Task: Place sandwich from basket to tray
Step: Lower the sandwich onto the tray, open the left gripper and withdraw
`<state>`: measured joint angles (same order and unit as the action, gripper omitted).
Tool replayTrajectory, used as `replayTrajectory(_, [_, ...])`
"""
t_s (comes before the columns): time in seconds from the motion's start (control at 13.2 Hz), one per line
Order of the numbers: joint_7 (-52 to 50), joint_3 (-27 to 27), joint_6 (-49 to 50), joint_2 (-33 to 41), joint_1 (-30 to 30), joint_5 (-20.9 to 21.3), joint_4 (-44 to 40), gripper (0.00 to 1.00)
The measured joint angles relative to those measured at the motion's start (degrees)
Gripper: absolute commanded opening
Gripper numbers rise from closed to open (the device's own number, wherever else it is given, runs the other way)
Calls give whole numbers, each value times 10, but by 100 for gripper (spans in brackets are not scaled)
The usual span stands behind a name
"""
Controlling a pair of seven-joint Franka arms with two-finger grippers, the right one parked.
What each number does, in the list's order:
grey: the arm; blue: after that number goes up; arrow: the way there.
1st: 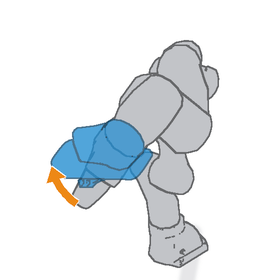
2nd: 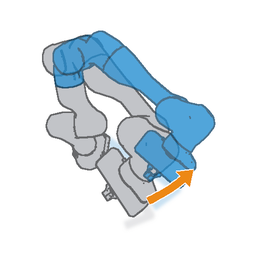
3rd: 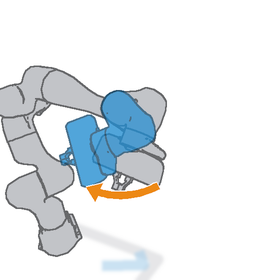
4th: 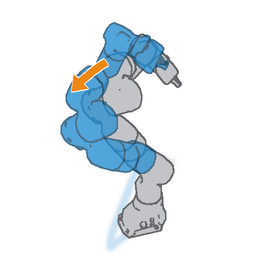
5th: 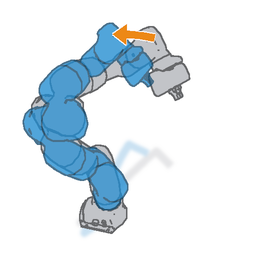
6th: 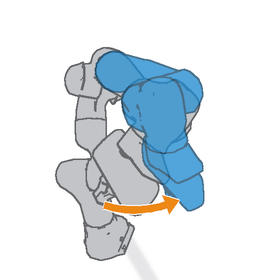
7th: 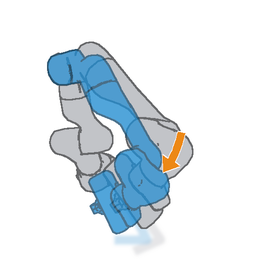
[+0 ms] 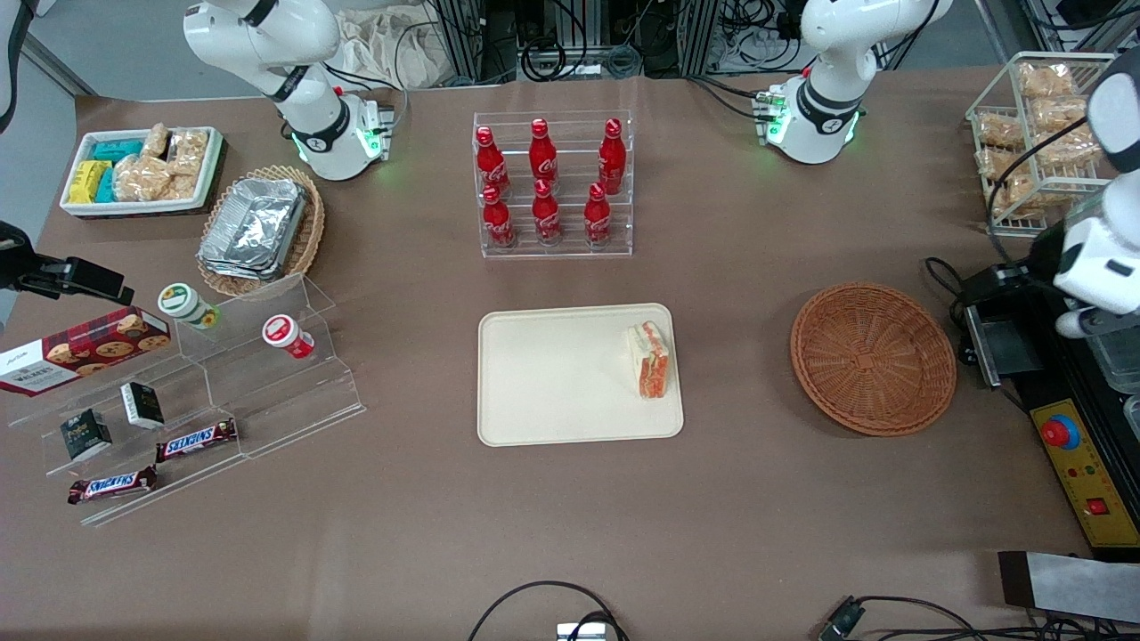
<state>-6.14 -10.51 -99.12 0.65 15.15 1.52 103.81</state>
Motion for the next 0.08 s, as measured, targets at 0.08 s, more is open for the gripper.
replayTrajectory(0.08, [17, 13, 10, 2, -9, 0, -5, 100])
